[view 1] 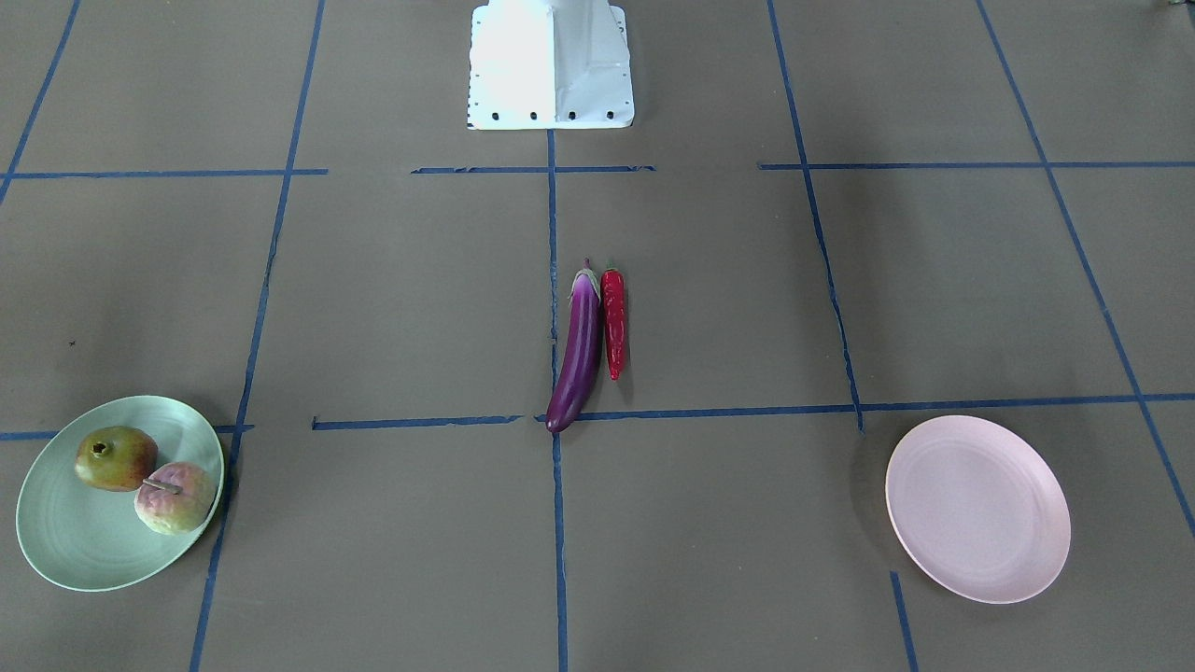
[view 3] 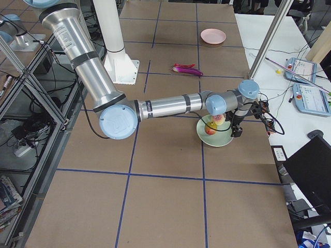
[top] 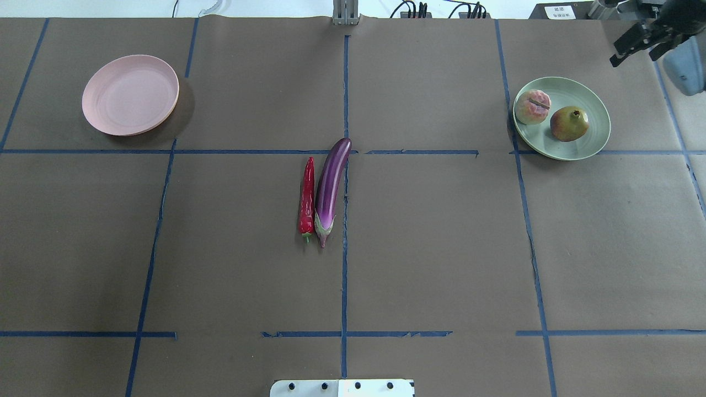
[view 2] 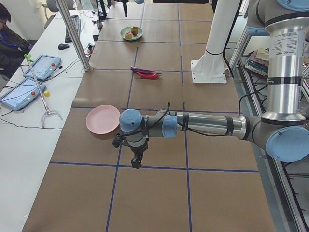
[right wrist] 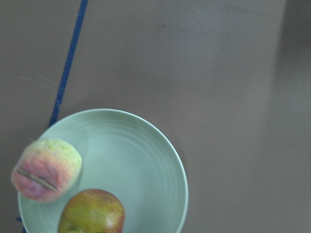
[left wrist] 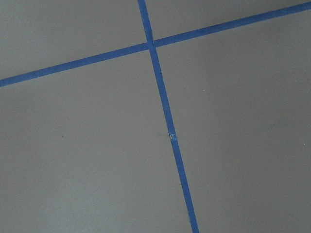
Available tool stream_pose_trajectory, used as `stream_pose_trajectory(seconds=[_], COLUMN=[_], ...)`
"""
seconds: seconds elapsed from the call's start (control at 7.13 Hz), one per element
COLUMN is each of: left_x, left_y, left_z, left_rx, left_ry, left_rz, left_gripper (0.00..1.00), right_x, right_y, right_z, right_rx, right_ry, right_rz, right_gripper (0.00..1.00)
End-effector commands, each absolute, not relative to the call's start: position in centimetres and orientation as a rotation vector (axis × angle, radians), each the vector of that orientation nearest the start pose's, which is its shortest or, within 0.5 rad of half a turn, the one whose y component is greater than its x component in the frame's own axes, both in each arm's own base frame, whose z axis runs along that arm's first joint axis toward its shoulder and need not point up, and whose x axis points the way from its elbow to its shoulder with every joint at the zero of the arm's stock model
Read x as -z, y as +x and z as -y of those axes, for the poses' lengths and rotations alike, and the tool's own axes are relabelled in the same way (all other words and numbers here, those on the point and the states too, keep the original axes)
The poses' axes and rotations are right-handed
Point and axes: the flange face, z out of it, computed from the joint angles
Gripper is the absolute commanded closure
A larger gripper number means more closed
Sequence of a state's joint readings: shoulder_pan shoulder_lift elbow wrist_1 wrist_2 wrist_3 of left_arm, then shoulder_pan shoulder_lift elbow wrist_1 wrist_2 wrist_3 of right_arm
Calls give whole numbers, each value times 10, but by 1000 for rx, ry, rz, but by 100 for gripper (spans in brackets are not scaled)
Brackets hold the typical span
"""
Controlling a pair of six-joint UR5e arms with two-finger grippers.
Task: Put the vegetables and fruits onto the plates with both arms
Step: 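Withdraw the right arm while the left arm moves toward the table center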
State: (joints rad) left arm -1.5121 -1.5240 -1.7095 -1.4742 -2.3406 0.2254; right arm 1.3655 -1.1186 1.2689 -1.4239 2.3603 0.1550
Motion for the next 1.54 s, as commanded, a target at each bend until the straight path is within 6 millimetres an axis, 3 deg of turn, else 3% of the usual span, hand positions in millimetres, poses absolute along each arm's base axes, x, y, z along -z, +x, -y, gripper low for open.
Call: stream_pose_trajectory(seconds=[0.0,0.14,0.28,0.42,0.84,0.98,1.12,1.4], left_x=[-571,-553,-530,-495,-374,-335,-292,-222], left_y=[-33,-32,-31,-6,170,244,324,435], left_z=[519,535,542,552,534,523,503,470], left_rx=[-309,-323,-296,-216,-202,-268,-292,-116], left_ry=[160,205,231,223,142,107,43,80], left_rz=[-761,-757,-765,-785,-880,-917,-952,-878], left_gripper=[0,0,0,0,0,0,0,0], right_x=[-603,-630,-646,-645,-648,-649,-649,-648], right_y=[2,33,52,53,53,53,53,52], right_z=[597,537,490,453,439,437,438,438], right_rx=[92,34,-8,-14,-27,-27,-26,-24], right_ry=[113,97,84,84,68,68,70,72], right_rz=[808,803,797,781,789,789,789,789], right_gripper=[0,0,0,0,0,0,0,0])
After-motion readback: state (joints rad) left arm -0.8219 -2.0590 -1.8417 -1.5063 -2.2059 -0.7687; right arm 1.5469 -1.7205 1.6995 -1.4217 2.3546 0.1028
